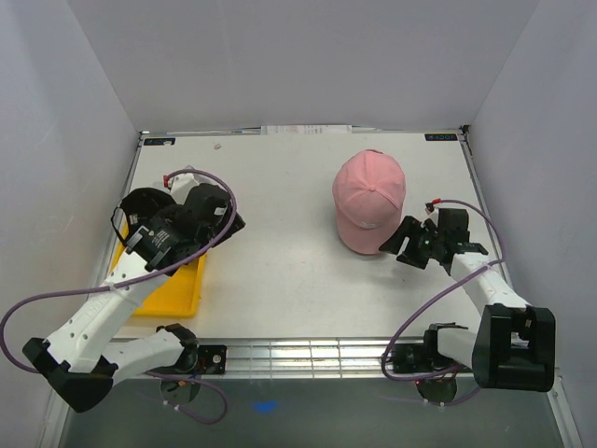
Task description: Stack the hats
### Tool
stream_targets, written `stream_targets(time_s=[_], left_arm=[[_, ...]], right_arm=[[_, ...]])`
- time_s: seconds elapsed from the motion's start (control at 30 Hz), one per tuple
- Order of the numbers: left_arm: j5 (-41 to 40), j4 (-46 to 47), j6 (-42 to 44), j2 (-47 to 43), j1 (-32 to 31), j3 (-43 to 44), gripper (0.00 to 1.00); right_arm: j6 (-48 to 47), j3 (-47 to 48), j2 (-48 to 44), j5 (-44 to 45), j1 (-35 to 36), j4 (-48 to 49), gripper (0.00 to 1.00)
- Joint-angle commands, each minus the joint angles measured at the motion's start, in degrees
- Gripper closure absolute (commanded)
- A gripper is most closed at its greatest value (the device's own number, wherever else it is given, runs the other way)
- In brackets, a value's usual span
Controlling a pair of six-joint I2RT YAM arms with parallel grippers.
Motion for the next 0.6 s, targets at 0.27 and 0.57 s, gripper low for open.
stream_targets(time_s=[0.27, 0.57], left_arm=[[-12.41, -6.3, 5.83, 9.17, 15.48, 6.27, 0.29], [-9.96, 2.84, 10.05, 22.53, 24.19, 11.09, 0.29]], right_arm=[[1.22, -2.7, -11.42, -6.05, -0.13, -3.05, 0.26], [1.31, -2.09, -14.86, -7.46, -0.04, -4.8, 0.26]])
